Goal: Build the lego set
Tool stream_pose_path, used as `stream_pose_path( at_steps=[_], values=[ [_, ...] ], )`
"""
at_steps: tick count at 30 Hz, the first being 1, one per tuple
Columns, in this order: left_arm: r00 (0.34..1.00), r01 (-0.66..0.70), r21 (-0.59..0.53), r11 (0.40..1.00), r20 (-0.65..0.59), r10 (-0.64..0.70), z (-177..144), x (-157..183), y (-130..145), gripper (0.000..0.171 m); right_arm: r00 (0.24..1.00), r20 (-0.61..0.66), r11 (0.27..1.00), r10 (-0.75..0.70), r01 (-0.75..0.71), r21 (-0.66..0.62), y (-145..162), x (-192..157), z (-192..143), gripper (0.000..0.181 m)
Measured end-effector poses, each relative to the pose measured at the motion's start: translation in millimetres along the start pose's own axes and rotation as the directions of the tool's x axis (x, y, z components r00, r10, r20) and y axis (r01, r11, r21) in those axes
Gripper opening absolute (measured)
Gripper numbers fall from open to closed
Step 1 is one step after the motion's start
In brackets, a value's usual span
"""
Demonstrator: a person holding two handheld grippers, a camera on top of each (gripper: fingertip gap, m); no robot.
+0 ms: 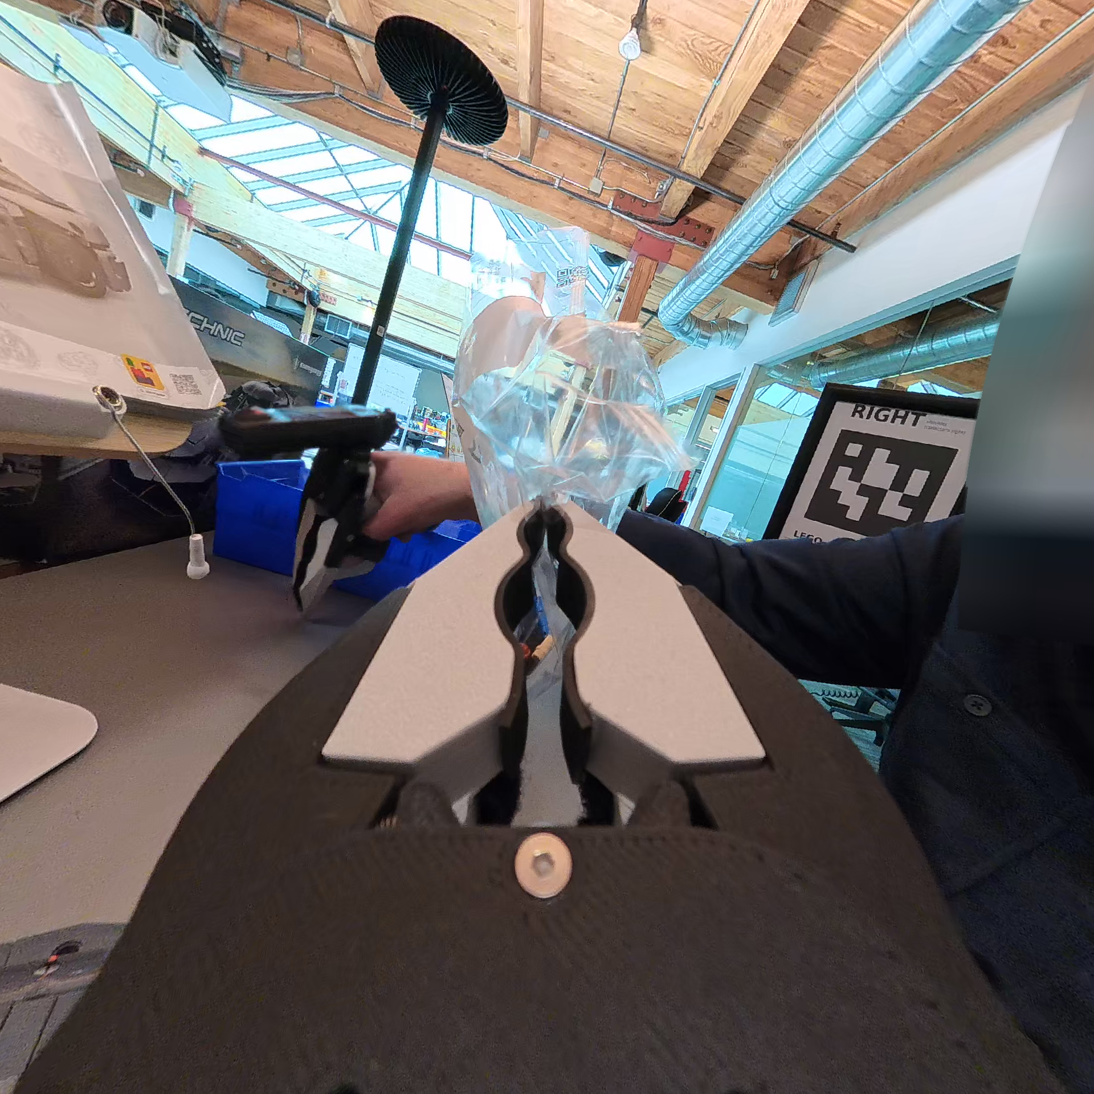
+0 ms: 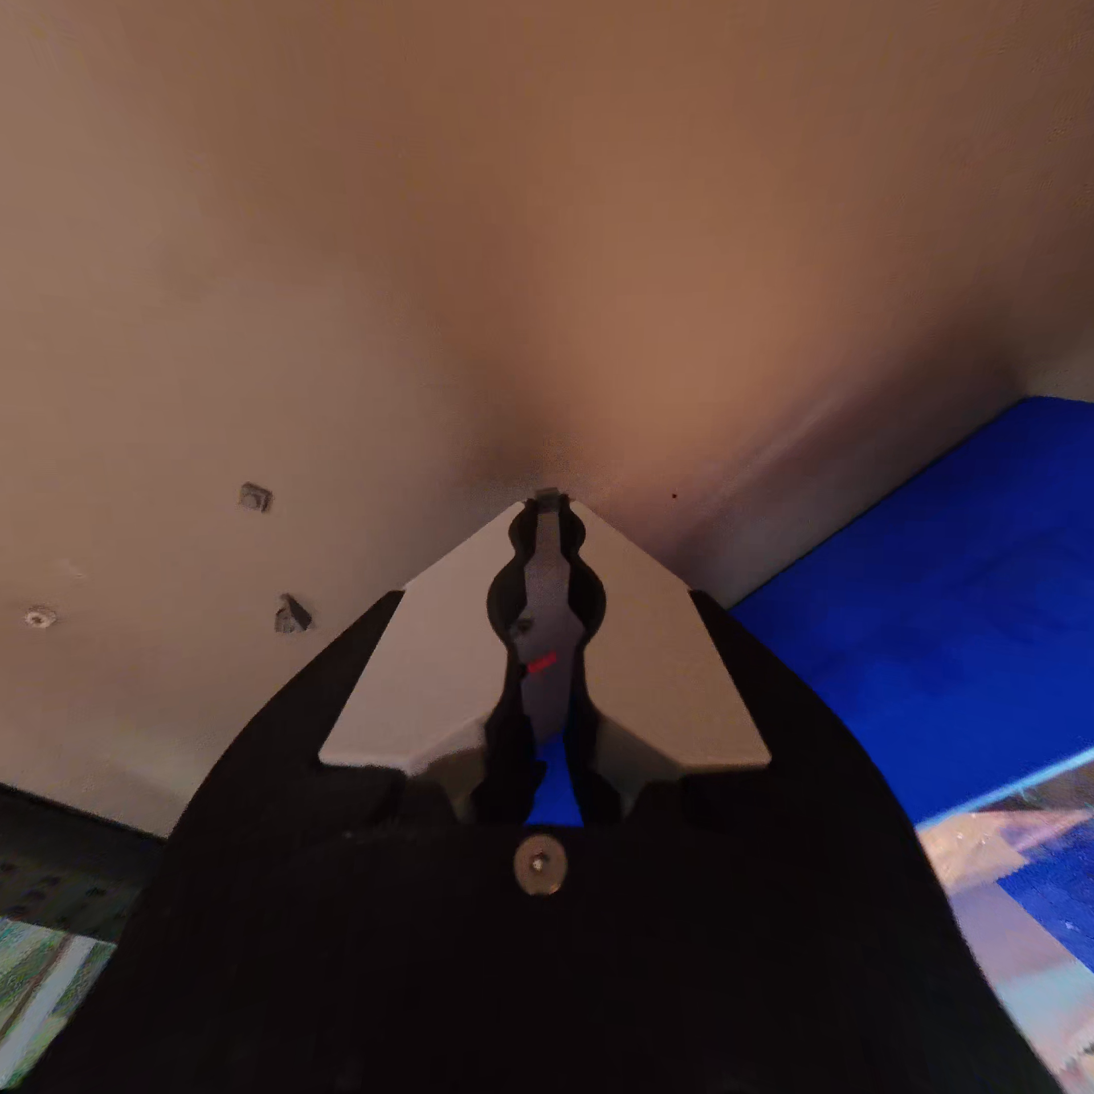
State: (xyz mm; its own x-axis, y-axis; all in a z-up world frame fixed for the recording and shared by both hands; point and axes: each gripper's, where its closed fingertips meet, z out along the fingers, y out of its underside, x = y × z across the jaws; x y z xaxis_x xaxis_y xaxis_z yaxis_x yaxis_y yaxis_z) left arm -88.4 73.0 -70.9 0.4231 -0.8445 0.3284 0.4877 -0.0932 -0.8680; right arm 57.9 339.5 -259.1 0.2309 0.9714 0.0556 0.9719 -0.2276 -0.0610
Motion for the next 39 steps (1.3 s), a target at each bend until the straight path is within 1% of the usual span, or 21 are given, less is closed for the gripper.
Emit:
stream_pose_path(
  at_steps=[2,4,5,8,10,11,13,15,17,18,20,21,24,27,29,30,32,34,36,37,39],
  values=[
    [1.000,0.003,-0.001,1.000,0.003,-0.003,-0.1,-1.3,0.5,0.000,1.000,0.003,0.995,-0.025,0.025,0.093,-4.9,-9.6,-31.5,0.005],
    [1.000,0.005,-0.003,1.000,0.004,-0.005,0.2,-2.4,1.4,0.000,0.998,0.009,0.971,-0.061,0.058,0.231,-11.8,-24.2,-79.6,0.005],
    [1.000,0.005,-0.006,1.000,0.005,-0.005,0.7,-2.9,1.9,0.000,0.995,0.026,0.944,-0.097,0.084,0.319,-16.6,-36.9,-108.8,0.005],
    [1.000,0.006,-0.008,1.000,0.010,-0.006,1.3,-4.2,2.9,0.000,0.970,0.054,0.812,-0.238,0.168,0.560,-25.2,-85.3,-201.2,0.005],
    [1.000,0.006,-0.003,1.000,0.013,-0.006,0.8,-4.3,2.2,0.000,0.925,0.051,0.704,-0.376,0.250,0.664,-25.7,-126.9,-248.8,0.005],
    [1.000,0.006,0.001,1.000,0.013,-0.006,0.3,-3.9,1.6,0.000,0.903,0.051,0.672,-0.426,0.279,0.686,-25.1,-144.9,-262.5,0.005],
    [1.000,0.005,0.005,1.000,0.014,-0.005,-0.5,-3.2,1.0,0.000,0.873,0.019,0.644,-0.486,0.344,0.683,-27.5,-169.8,-272.0,0.005],
    [1.000,0.006,0.008,1.000,0.011,-0.006,-0.5,-2.2,0.9,0.000,0.870,-0.006,0.659,-0.494,0.379,0.650,-34.5,-180.7,-266.1,0.005],
    [1.000,0.008,0.006,1.000,0.005,-0.008,0.2,-0.9,1.7,0.000,0.872,-0.022,0.687,-0.488,0.400,0.607,-42.3,-184.0,-252.0,0.006],
    [1.000,0.009,0.004,1.000,0.003,-0.009,0.6,-0.4,2.4,0.000,0.873,-0.011,0.698,-0.487,0.397,0.595,-44.7,-186.0,-246.7,0.013],
    [1.000,0.010,0.001,1.000,0.001,-0.010,1.0,0.1,3.1,0.000,0.883,0.001,0.705,-0.470,0.375,0.602,-47.0,-186.4,-245.5,0.022],
    [1.000,0.010,0.002,1.000,0.001,-0.010,0.7,0.1,2.9,0.000,0.889,-0.011,0.694,-0.457,0.364,0.621,-47.5,-184.6,-249.6,0.020],
    [1.000,0.010,0.014,1.000,0.001,-0.010,-0.7,-0.3,0.0,0.000,0.911,-0.039,0.672,-0.411,0.331,0.662,-42.6,-172.9,-261.6,0.020],
    [1.000,0.009,0.023,1.000,0.005,-0.009,-1.9,-0.6,-2.5,0.000,0.956,-0.108,0.722,-0.274,0.278,0.634,-30.2,-134.4,-252.2,0.013],
    [1.000,0.003,0.033,0.999,0.013,-0.003,-4.0,-1.0,-5.1,0.000,0.972,-0.072,0.781,-0.225,0.224,0.583,-16.7,-114.8,-223.7,0.011],
    [1.000,-0.002,0.041,0.999,0.017,0.001,-5.6,-0.8,-7.4,0.000,0.978,-0.032,0.822,-0.206,0.191,0.537,-10.0,-108.4,-201.5,0.013],
    [1.000,-0.007,0.061,0.998,0.024,0.005,-8.8,-1.0,-12.0,0.000,0.978,0.009,0.878,-0.211,0.185,0.441,-2.2,-102.2,-150.5,0.018],
    [1.000,-0.007,0.069,0.998,0.028,0.005,-10.9,-1.7,-14.1,0.000,0.973,0.032,0.920,-0.226,0.203,0.335,4.0,-98.9,-95.9,0.015],
    [1.000,-0.006,0.068,0.998,0.030,0.004,-10.9,-2.3,-13.4,0.000,0.976,0.064,0.954,-0.209,0.189,0.231,8.9,-95.4,-48.8,0.017],
    [1.000,-0.007,0.064,0.998,0.031,0.005,-10.4,-2.3,-12.5,0.000,0.976,0.080,0.963,-0.204,0.185,0.196,10.0,-95.4,-31.3,0.013],
    [0.999,-0.007,0.056,0.998,0.033,0.005,-9.6,-3.1,-10.7,0.000,0.975,0.080,0.965,-0.209,0.192,0.176,6.4,-93.7,-9.1,0.011]
  ],
)
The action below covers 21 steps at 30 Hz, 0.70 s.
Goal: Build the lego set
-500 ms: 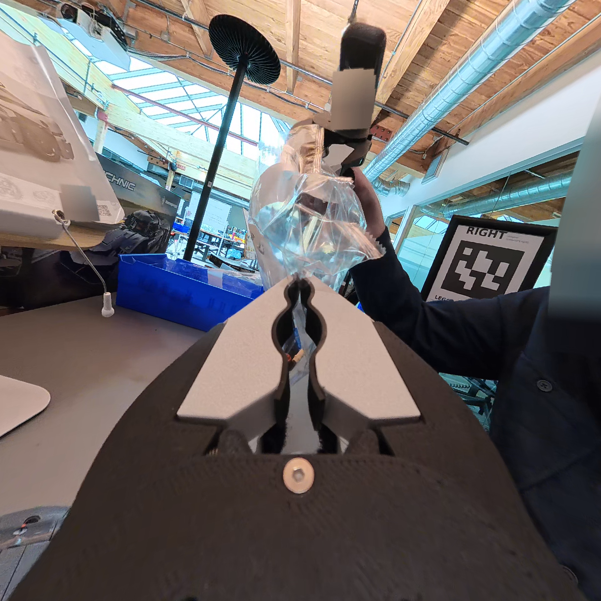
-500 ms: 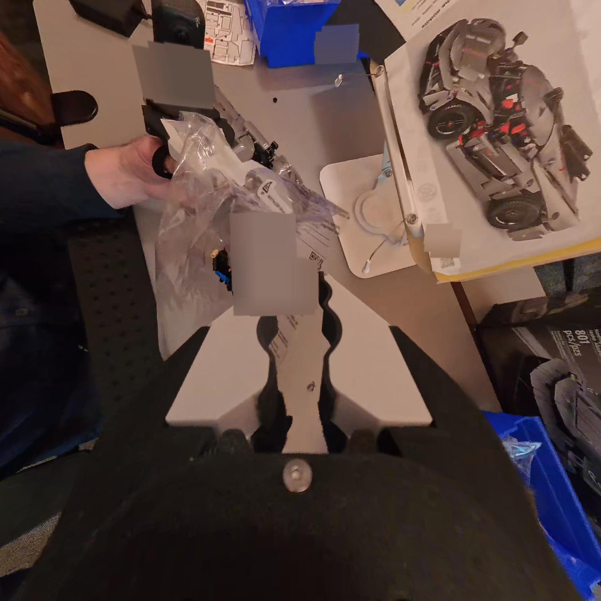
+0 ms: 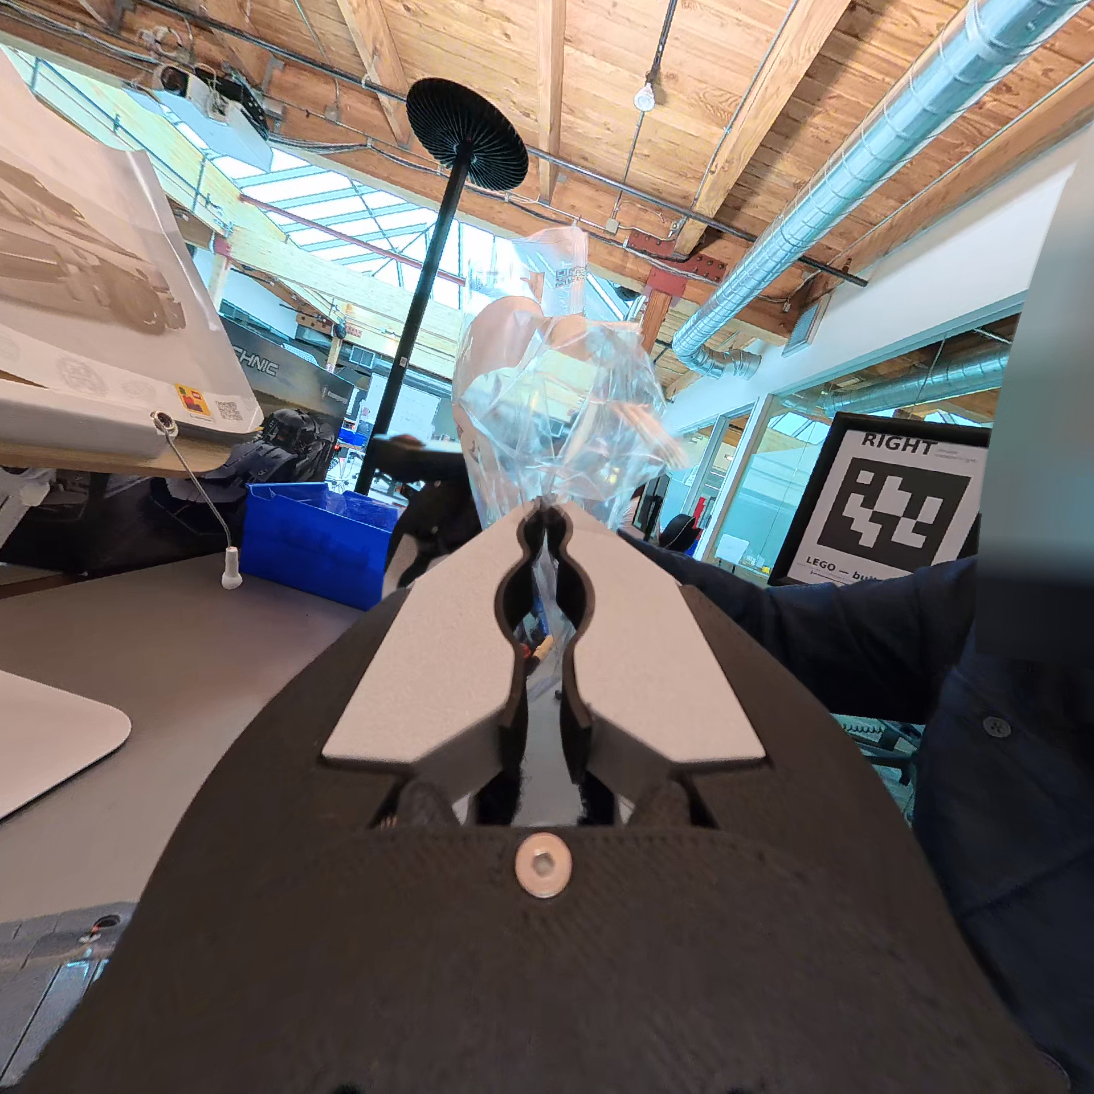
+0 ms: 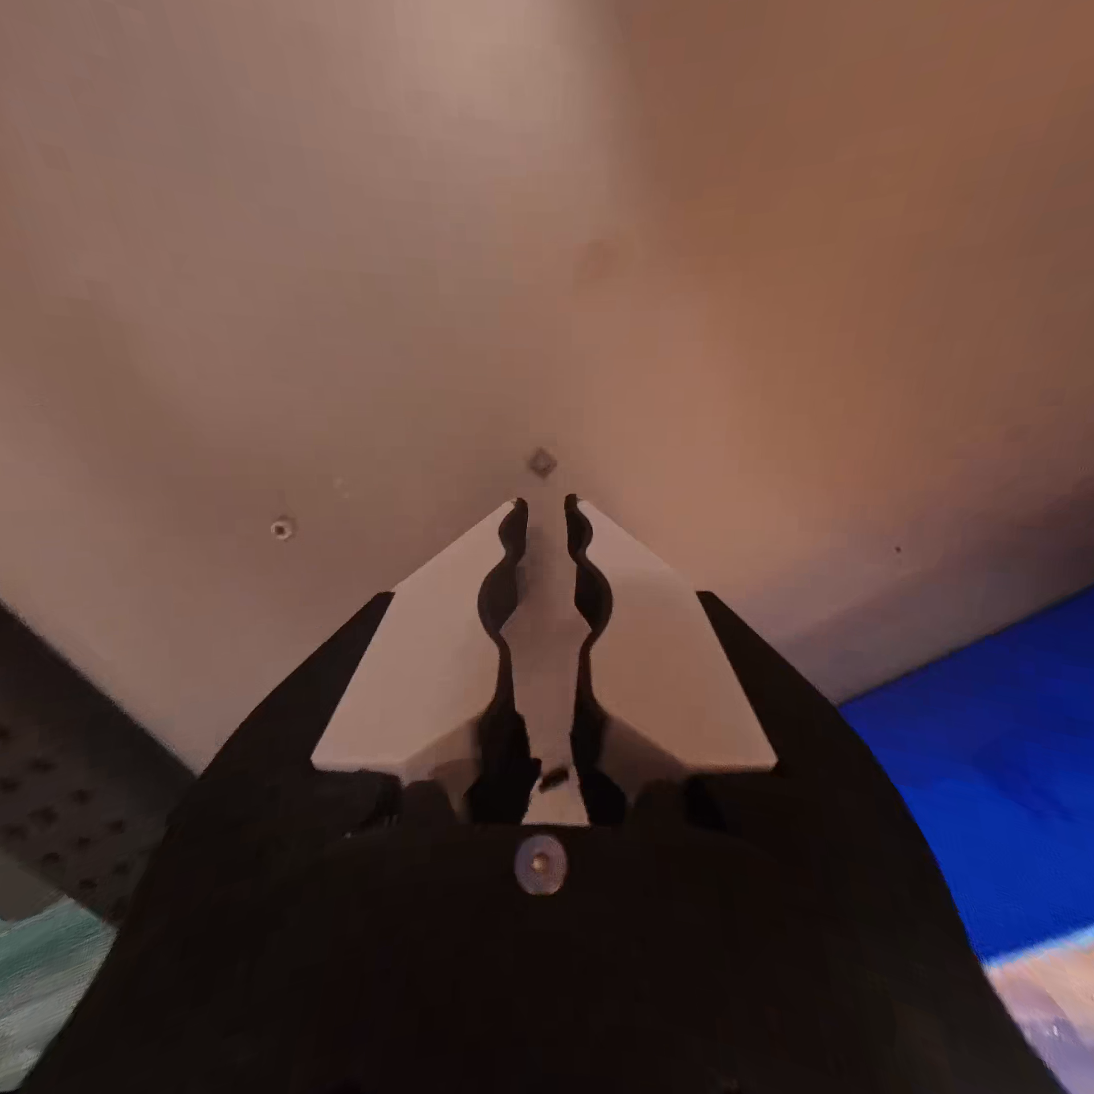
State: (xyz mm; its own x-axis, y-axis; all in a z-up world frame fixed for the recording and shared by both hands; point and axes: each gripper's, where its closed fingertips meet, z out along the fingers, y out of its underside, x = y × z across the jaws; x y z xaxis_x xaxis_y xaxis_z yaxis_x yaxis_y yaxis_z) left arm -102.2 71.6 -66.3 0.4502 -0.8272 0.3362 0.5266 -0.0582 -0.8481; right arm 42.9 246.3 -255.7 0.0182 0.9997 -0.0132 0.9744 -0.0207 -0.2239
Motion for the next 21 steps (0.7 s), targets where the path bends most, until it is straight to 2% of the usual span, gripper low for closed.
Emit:
stream_pose_path(
  at_steps=[3,7,10,21],
  values=[
    [1.000,0.000,-0.003,1.000,0.002,0.000,0.0,-1.3,0.3,0.000,1.000,0.016,1.000,-0.014,0.014,0.002,-4.5,0.3,16.1,0.012],
    [1.000,0.001,-0.010,1.000,0.001,-0.001,1.1,-2.3,1.6,0.000,1.000,0.006,0.999,0.002,-0.002,-0.051,0.5,3.4,22.6,0.011],
    [1.000,0.002,-0.016,1.000,-0.004,-0.002,2.4,-1.6,2.7,0.000,0.999,0.037,0.999,0.005,-0.004,-0.033,-3.3,-1.5,25.5,0.009],
    [1.000,0.000,-0.014,1.000,-0.004,0.000,1.9,-0.9,2.2,0.000,0.999,0.039,1.000,0.005,-0.006,0.003,-6.5,-2.5,16.3,0.005]
  ],
)
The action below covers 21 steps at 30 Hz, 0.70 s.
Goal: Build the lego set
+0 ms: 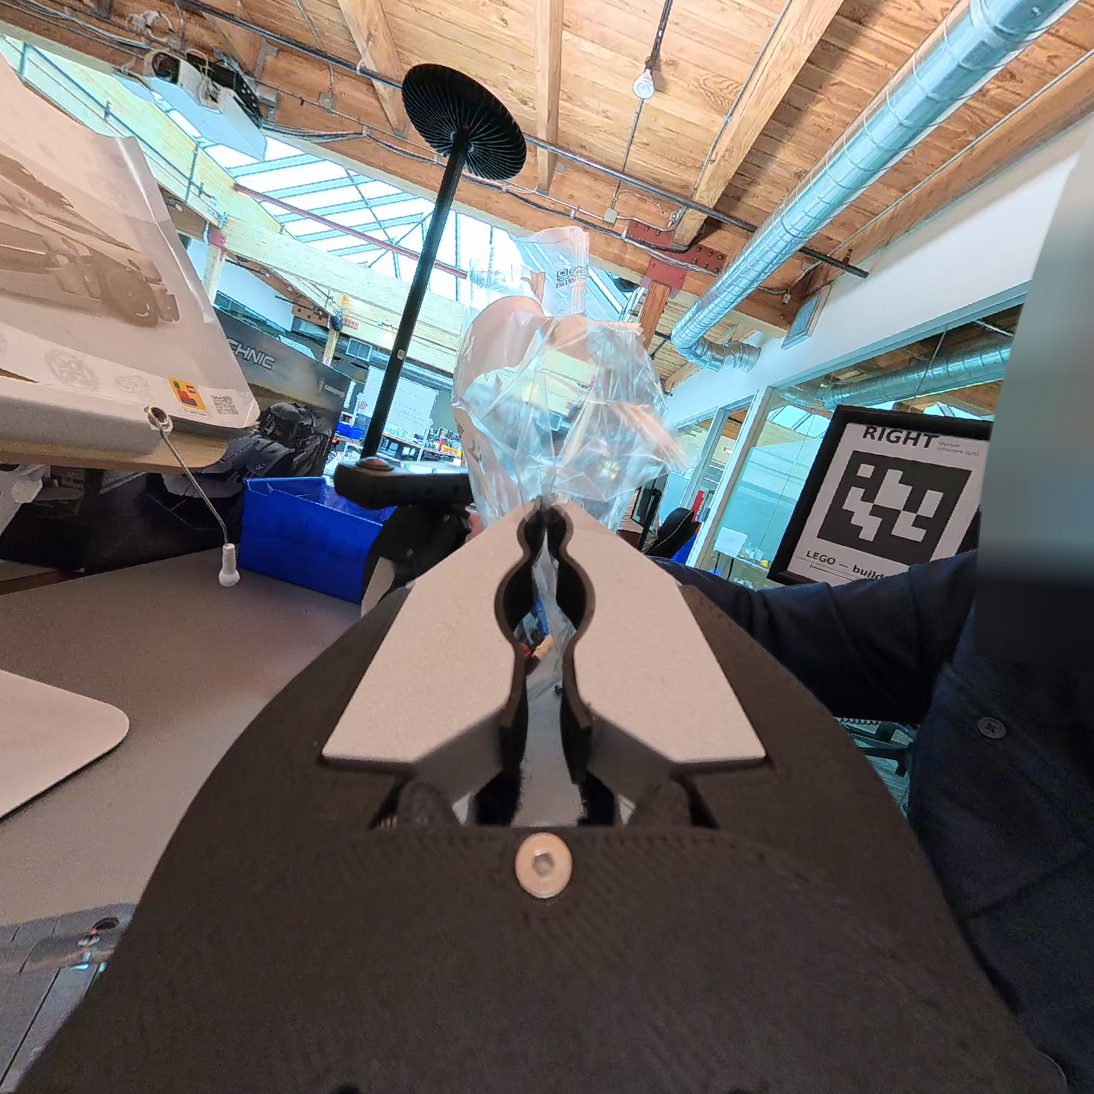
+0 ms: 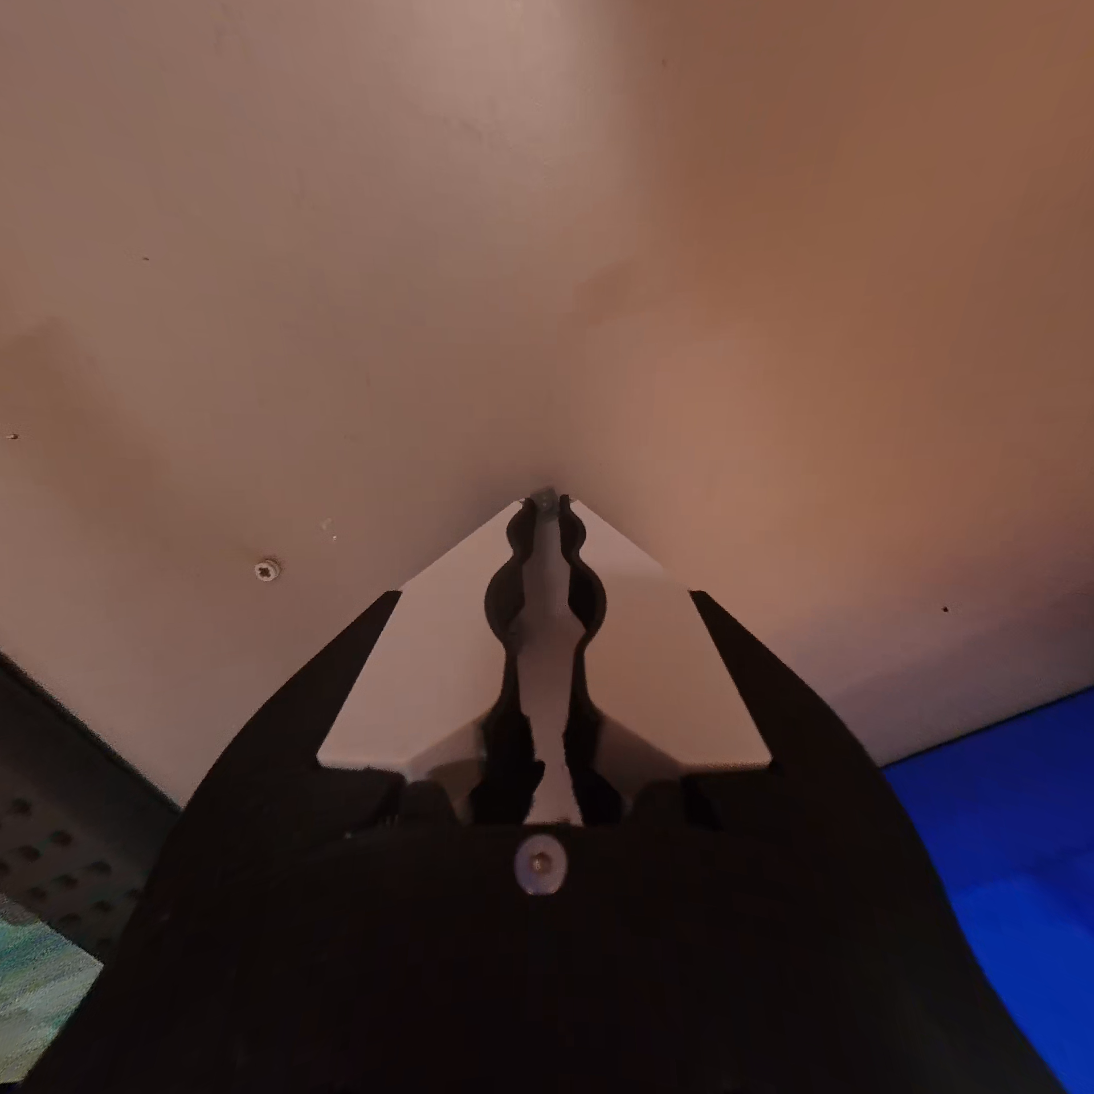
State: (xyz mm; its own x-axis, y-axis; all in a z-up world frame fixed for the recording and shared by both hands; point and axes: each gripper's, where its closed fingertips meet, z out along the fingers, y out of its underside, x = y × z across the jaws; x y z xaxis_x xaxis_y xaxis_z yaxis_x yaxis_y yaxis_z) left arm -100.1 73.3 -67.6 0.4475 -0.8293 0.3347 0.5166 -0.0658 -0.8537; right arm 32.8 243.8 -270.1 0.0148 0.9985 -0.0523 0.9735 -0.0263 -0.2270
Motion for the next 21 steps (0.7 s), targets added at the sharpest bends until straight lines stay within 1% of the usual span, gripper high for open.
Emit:
stream_pose_path(
  at_steps=[2,4,6,9,11,13,15,17,18,19,20,21],
  values=[
    [1.000,0.003,0.003,1.000,0.002,-0.003,-0.6,-0.8,-0.4,0.000,1.000,0.014,0.998,0.001,-0.002,0.060,-7.4,-3.8,-16.5,0.006],
    [1.000,0.002,0.002,1.000,0.003,-0.002,-0.5,-1.2,-0.2,0.000,1.000,0.003,0.992,-0.001,0.001,0.124,-14.9,-6.1,-44.8,0.006],
    [1.000,0.003,0.001,1.000,0.003,-0.003,-0.2,-1.4,0.3,0.000,1.000,-0.019,0.973,-0.019,0.023,0.228,-28.6,-10.5,-86.8,0.006],
    [1.000,0.004,-0.002,1.000,0.002,-0.004,0.6,-1.5,1.1,0.000,0.995,-0.073,0.916,-0.068,0.091,0.391,-52.5,-23.8,-161.9,0.006],
    [1.000,0.005,-0.005,1.000,0.003,-0.005,1.2,-1.9,2.2,0.000,0.987,-0.106,0.866,-0.118,0.155,0.475,-68.8,-40.2,-206.4,0.006],
    [1.000,0.004,-0.011,1.000,0.006,-0.004,2.0,-2.1,3.7,0.000,0.973,-0.126,0.809,-0.195,0.232,0.540,-84.8,-66.2,-240.5,0.006],
    [1.000,0.004,-0.015,1.000,0.006,-0.004,2.7,-2.1,5.1,0.000,0.954,-0.136,0.776,-0.267,0.297,0.557,-97.5,-91.5,-255.4,0.006],
    [1.000,0.007,-0.018,1.000,0.005,-0.007,3.4,-2.2,6.2,0.000,0.941,-0.146,0.782,-0.307,0.337,0.525,-107.8,-104.7,-249.0,0.006],
    [1.000,0.006,-0.020,1.000,0.004,-0.006,3.7,-1.9,6.7,0.000,0.940,-0.160,0.798,-0.301,0.340,0.497,-111.5,-103.7,-241.9,0.007],
    [1.000,0.006,-0.022,1.000,0.004,-0.006,3.9,-1.5,7.1,0.000,0.941,-0.167,0.815,-0.294,0.338,0.470,-113.5,-101.5,-234.9,0.012],
    [1.000,0.006,-0.022,1.000,0.003,-0.006,4.1,-1.0,7.3,0.000,0.943,-0.159,0.825,-0.291,0.332,0.458,-114.1,-100.9,-229.9,0.019],
    [1.000,0.006,-0.021,1.000,0.001,-0.006,4.1,-0.5,7.1,0.000,0.947,-0.157,0.828,-0.280,0.321,0.460,-114.3,-99.0,-228.5,0.020]
  ],
)
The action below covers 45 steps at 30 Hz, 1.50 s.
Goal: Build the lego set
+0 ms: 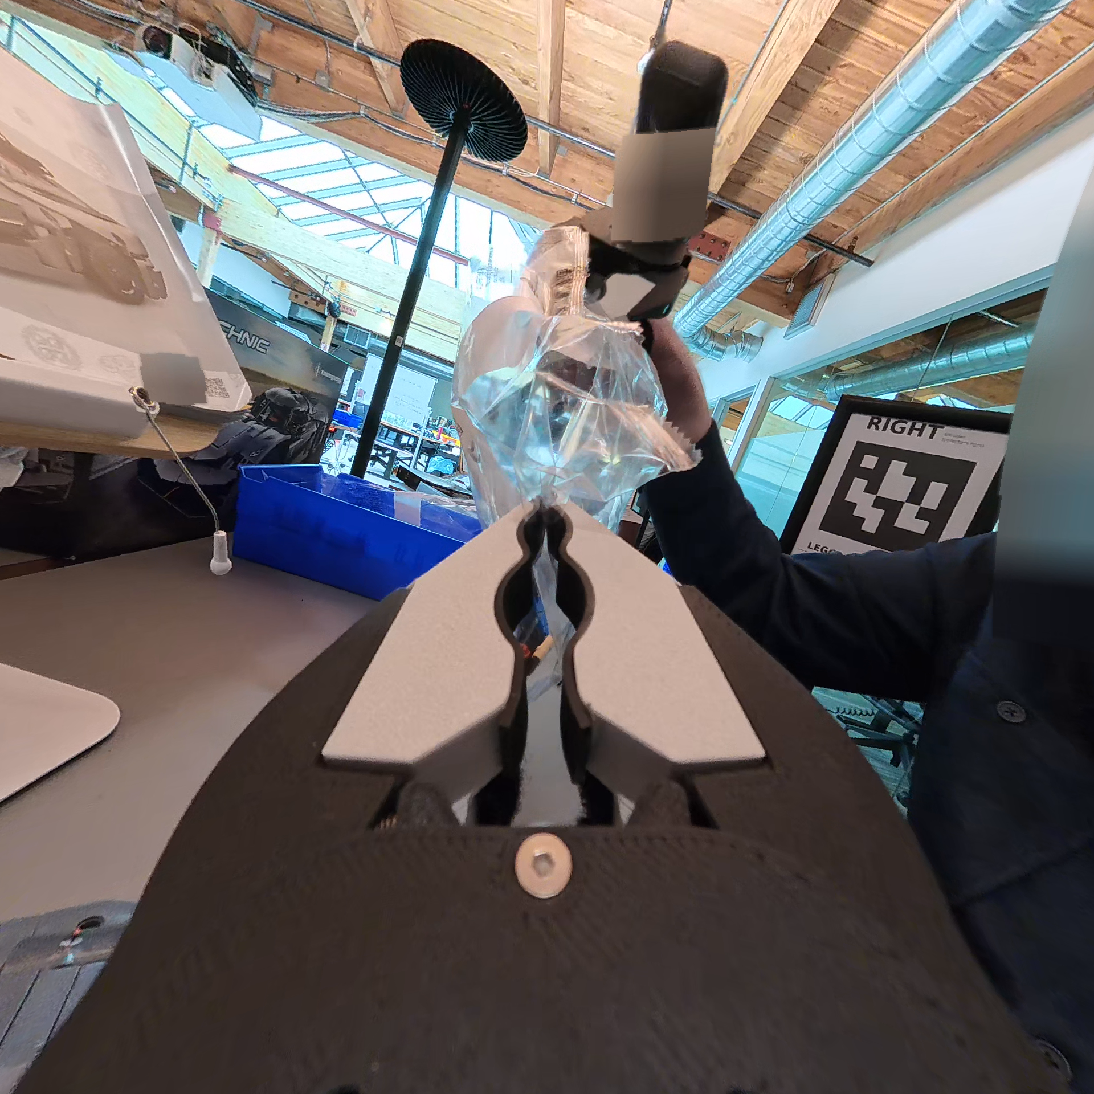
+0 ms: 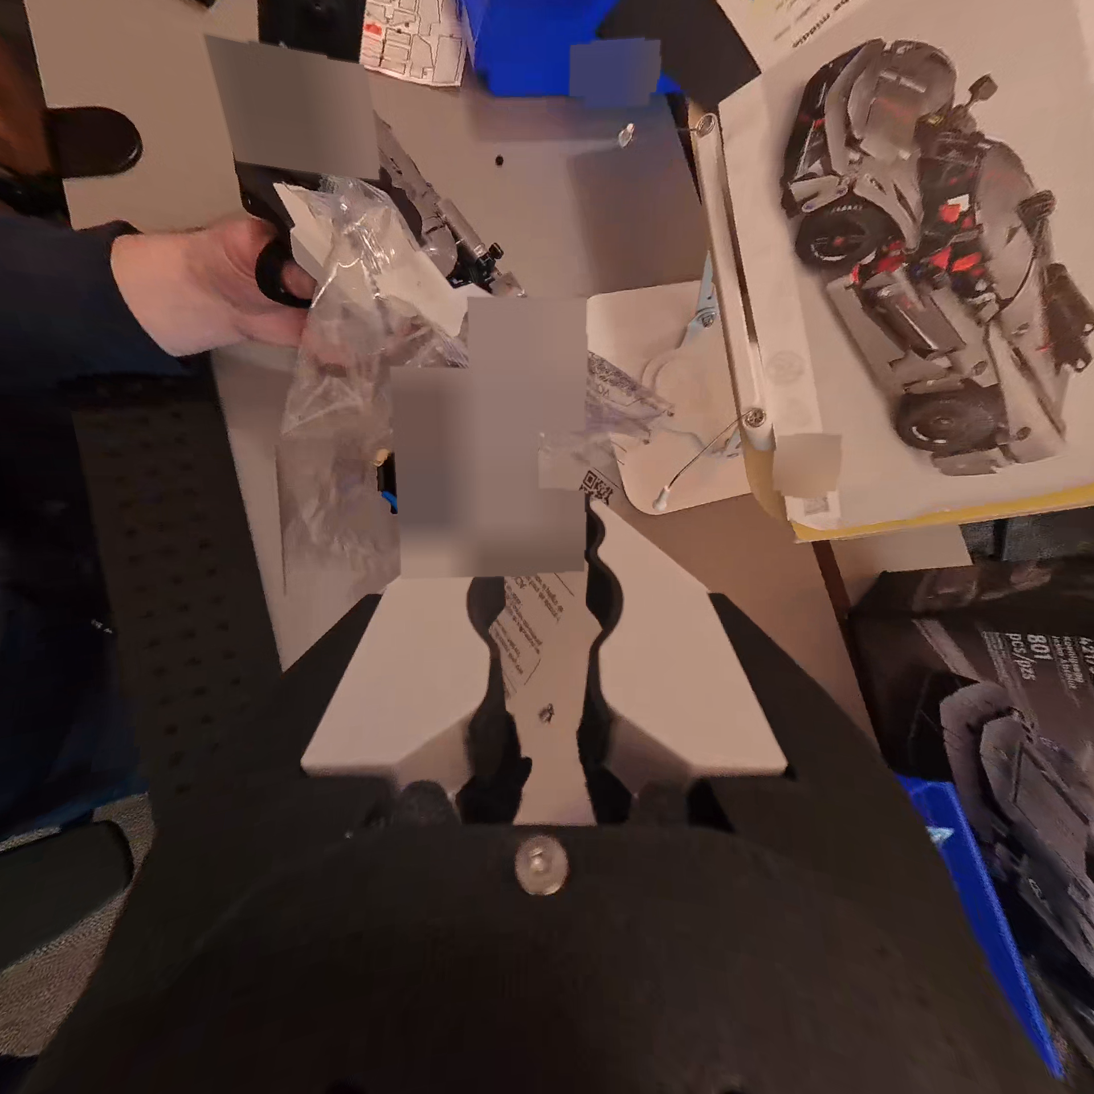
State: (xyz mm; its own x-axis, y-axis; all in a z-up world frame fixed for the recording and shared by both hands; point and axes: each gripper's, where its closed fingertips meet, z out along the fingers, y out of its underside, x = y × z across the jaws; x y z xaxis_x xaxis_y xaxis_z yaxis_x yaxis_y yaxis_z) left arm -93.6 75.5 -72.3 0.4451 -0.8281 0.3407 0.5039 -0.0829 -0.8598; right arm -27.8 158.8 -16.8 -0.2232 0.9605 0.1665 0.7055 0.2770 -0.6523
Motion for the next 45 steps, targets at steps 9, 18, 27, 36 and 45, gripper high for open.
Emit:
stream_pose_path(
  at_steps=[9,18,27,36,45],
  values=[
    [1.000,-0.009,0.016,1.000,0.009,0.009,-2.7,-0.7,-5.3,0.000,0.970,-0.210,0.951,0.124,-0.176,-0.253,90.5,67.8,-2.1,0.020],
    [1.000,-0.016,0.017,1.000,0.006,0.016,-3.1,0.9,-6.9,0.000,0.965,-0.192,0.613,0.180,-0.263,-0.745,271.6,83.5,80.0,0.019],
    [1.000,-0.015,0.003,1.000,0.004,0.015,-1.1,-0.2,-4.3,0.000,0.987,-0.114,0.524,0.109,-0.155,-0.838,309.6,76.2,91.5,0.015],
    [1.000,-0.014,-0.001,1.000,0.008,0.014,-1.3,-1.5,-3.0,0.000,0.990,-0.101,0.481,0.098,-0.136,-0.866,315.4,72.0,85.1,0.023],
    [1.000,-0.015,0.000,1.000,0.008,0.015,-1.4,-1.0,-3.3,0.000,0.984,-0.087,0.508,0.154,-0.154,-0.847,320.2,70.5,86.6,0.014]
  ],
)
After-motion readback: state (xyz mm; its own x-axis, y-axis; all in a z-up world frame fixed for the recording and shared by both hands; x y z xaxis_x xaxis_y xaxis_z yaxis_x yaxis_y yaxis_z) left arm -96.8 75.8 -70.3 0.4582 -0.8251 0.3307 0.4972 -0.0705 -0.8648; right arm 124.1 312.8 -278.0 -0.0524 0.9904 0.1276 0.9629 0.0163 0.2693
